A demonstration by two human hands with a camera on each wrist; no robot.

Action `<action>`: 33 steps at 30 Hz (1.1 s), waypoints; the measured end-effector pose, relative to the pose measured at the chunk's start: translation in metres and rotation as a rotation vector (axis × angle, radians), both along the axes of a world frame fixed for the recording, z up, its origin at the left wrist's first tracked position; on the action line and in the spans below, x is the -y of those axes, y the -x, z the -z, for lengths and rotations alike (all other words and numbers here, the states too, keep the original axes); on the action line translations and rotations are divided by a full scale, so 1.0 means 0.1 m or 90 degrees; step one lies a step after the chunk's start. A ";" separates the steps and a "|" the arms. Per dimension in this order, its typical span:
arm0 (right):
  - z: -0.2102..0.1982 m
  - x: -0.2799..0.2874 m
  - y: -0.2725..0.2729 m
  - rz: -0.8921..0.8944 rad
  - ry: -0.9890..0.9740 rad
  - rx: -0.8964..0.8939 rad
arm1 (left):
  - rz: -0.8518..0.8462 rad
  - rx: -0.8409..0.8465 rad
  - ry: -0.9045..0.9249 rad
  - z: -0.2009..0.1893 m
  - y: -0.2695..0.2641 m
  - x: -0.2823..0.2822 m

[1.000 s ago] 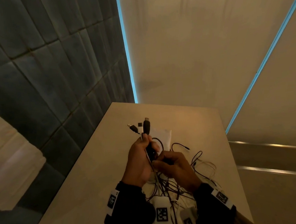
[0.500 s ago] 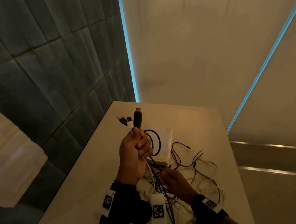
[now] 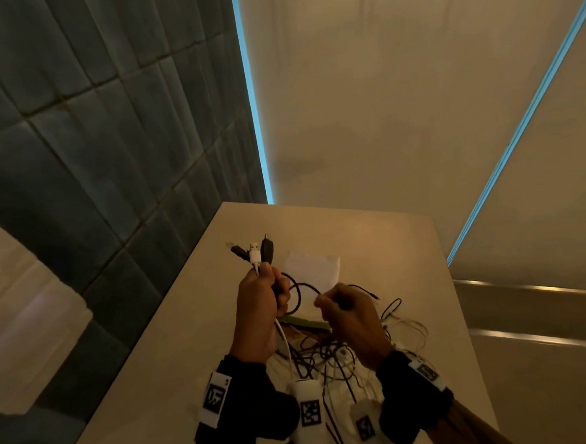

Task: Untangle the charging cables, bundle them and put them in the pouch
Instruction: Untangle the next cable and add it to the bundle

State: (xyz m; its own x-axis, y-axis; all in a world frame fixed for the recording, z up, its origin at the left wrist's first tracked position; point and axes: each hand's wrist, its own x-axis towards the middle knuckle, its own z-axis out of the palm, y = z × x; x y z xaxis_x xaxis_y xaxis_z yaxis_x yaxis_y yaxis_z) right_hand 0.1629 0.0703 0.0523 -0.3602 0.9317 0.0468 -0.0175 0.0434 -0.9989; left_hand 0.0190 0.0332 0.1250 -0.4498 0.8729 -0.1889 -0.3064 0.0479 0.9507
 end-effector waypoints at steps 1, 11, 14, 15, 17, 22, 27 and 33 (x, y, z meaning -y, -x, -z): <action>-0.12 0.00 0.03 0.001 -0.026 -0.011 | -0.004 -0.016 0.023 0.03 -0.01 -0.01; -0.22 0.14 0.15 -0.116 -0.017 -0.122 | 0.047 0.240 -0.041 -0.06 -0.08 0.02; -0.09 0.13 0.11 -0.107 0.014 -0.159 | 0.063 0.249 -0.065 -0.03 -0.10 0.03; -0.04 0.14 0.09 -0.116 0.019 -0.167 | 0.073 0.242 -0.073 -0.02 -0.11 0.04; 0.09 0.15 0.05 -0.134 0.007 -0.127 | 0.091 0.237 -0.104 -0.01 -0.09 0.04; 0.46 0.14 -0.03 -0.109 -0.003 -0.022 | 0.113 0.237 -0.169 -0.02 -0.07 0.02; 0.61 0.11 0.00 -0.098 0.028 0.004 | 0.118 0.240 -0.192 -0.06 -0.04 0.05; 1.04 0.13 -0.12 -0.071 0.048 0.101 | 0.057 0.208 -0.246 -0.27 0.10 0.09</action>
